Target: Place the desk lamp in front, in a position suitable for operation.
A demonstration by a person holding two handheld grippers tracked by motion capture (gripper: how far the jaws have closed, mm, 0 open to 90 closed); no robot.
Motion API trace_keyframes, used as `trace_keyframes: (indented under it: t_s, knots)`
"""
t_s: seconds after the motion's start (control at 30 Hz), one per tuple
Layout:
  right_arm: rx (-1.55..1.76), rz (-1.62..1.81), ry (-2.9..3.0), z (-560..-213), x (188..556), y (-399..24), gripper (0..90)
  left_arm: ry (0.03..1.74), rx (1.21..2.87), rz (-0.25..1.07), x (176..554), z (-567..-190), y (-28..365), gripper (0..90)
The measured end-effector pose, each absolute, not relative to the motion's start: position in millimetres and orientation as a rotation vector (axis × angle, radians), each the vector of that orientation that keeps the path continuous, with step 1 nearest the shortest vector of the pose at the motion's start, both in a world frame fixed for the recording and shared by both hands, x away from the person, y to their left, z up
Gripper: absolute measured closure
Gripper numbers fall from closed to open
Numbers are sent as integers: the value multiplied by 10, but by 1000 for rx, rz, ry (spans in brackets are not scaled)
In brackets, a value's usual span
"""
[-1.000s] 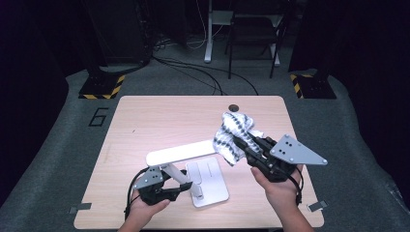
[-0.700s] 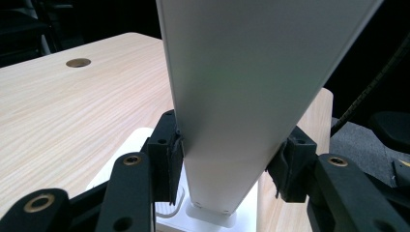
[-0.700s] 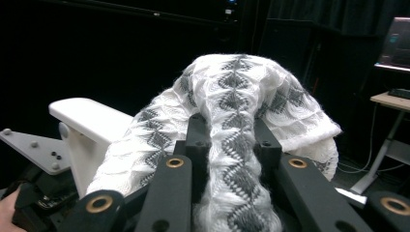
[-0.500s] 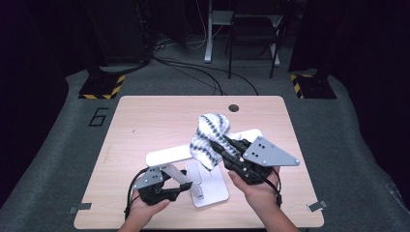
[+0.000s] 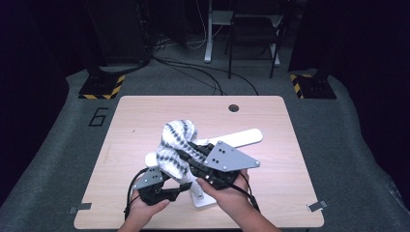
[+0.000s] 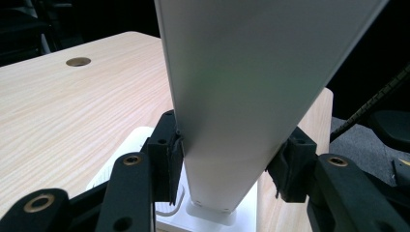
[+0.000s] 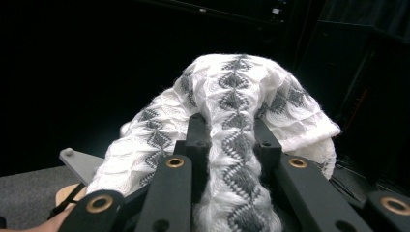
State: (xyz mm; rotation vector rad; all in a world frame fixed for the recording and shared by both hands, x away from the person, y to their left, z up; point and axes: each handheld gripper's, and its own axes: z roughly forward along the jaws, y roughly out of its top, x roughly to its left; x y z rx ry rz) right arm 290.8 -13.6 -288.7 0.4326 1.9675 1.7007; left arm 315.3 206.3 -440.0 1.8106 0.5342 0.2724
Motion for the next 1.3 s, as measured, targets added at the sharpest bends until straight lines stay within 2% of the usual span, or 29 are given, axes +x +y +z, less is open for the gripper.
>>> trace_keyframes:
  t_s: [0.67,1.03,1.3]
  knots:
    - [353,1699,2056,-2877,2850,264,746,543,1811,268,3149,-4399,2057,527]
    - [364,1711,2052,-2875,2858,196,745,526,1818,274,3156,-4400,2057,527]
    - [416,1708,2014,-2873,2887,-6,745,537,1799,273,3155,-4404,2044,527]
